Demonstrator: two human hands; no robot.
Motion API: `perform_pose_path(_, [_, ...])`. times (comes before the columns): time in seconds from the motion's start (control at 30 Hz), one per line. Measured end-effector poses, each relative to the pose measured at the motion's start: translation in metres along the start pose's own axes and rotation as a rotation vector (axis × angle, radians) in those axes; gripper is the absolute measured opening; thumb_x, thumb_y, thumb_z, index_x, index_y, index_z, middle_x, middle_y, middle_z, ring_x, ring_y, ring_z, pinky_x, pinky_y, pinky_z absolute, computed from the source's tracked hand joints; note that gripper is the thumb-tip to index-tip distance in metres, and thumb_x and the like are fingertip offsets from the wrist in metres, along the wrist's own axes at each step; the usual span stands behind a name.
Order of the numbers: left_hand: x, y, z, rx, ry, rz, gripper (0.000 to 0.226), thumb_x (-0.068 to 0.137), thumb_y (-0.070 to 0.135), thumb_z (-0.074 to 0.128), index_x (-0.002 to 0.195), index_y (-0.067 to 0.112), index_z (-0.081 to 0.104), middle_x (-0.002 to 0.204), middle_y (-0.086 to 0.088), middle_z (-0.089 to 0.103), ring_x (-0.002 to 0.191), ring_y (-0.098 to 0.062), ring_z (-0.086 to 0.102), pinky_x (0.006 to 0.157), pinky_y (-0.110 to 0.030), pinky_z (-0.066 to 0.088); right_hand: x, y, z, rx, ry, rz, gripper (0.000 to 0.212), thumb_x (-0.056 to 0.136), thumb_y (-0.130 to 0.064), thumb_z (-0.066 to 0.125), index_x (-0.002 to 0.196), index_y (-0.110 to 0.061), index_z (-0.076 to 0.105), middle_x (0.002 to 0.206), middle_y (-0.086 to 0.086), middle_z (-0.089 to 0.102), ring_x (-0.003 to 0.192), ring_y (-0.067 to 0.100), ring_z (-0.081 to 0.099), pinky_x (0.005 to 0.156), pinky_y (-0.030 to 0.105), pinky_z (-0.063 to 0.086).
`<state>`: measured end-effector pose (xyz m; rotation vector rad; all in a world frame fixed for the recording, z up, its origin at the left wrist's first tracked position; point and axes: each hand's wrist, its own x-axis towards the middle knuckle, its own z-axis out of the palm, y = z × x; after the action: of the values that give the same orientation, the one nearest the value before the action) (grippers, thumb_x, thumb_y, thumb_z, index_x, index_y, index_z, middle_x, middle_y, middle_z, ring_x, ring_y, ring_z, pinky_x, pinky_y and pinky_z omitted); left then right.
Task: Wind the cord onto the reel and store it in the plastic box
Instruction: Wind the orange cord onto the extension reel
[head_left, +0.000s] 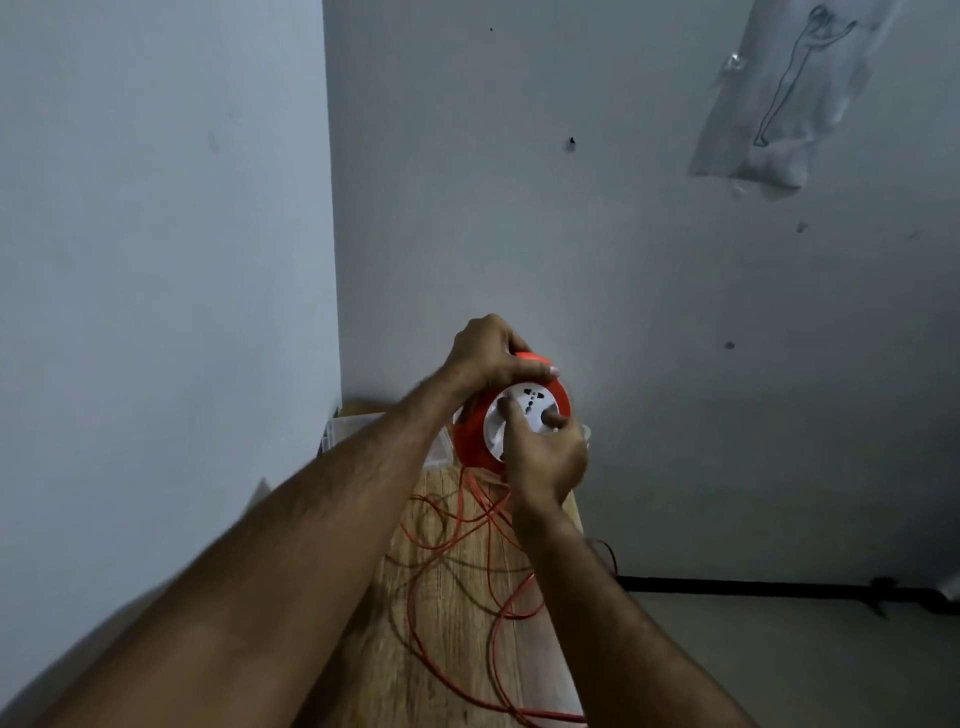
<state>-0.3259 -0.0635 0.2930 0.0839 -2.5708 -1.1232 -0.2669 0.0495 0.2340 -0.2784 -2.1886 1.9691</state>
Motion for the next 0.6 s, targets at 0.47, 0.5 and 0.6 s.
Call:
perform_pose_path(0.47, [0.006, -0.004, -0.013, -0.197, -0.010, -0.060, 0.037, 0.070, 0.048, 0.092, 0.089, 0.017, 0.086, 0.082, 0.002, 0.082, 0.075, -0.011, 0.078, 0.080, -0.041, 0.066, 0.013, -0.012, -0.040, -0.277, -0.136, -0.677, 0.015, 0.088, -0.009, 0.072, 0.102, -0.012, 0.067, 0.100, 0.007, 0.075, 0.069, 0.013, 0.070, 0.060, 0.027, 0.059])
perform_pose_path(0.5, [0.006, -0.004, -0.013, -0.195, -0.023, -0.054, 0.038, 0.071, 0.048, 0.091, 0.091, 0.016, 0.086, 0.085, 0.002, 0.082, 0.077, -0.012, 0.079, 0.081, -0.043, 0.066, 0.017, -0.009, -0.044, -0.450, -0.190, -0.982, 0.022, 0.086, -0.005, 0.072, 0.106, -0.013, 0.068, 0.113, 0.008, 0.071, 0.073, 0.013, 0.069, 0.061, 0.024, 0.056])
perform_pose_path(0.6, [0.004, -0.002, -0.014, -0.192, -0.050, -0.061, 0.037, 0.071, 0.048, 0.091, 0.092, 0.017, 0.086, 0.085, 0.001, 0.082, 0.076, -0.014, 0.079, 0.081, -0.044, 0.066, 0.023, -0.008, -0.054, -0.845, -0.402, -1.321, 0.041, 0.079, -0.004, 0.076, 0.118, -0.015, 0.070, 0.142, 0.020, 0.051, 0.066, 0.019, 0.065, 0.054, 0.022, 0.043])
